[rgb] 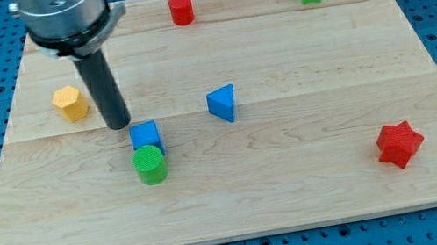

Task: Place the blue cube in between yellow hexagon and red star

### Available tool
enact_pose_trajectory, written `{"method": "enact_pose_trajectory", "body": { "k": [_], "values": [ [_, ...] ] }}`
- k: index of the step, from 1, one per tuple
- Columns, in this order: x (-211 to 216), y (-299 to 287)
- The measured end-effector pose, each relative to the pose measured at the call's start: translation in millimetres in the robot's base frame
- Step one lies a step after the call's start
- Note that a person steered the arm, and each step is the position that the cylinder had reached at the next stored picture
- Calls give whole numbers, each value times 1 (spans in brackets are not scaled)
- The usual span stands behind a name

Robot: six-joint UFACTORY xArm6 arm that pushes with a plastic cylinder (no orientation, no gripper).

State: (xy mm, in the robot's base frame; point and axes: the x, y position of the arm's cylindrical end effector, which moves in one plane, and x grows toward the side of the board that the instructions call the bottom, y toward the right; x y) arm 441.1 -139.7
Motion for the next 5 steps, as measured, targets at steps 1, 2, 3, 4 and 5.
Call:
{"method": "enact_pose_trajectory", "body": {
  "k": [1,2,3,4,5],
  "values": [
    [25,29],
    [47,43],
    [60,56],
    [60,20],
    [91,42]
  ]
}}
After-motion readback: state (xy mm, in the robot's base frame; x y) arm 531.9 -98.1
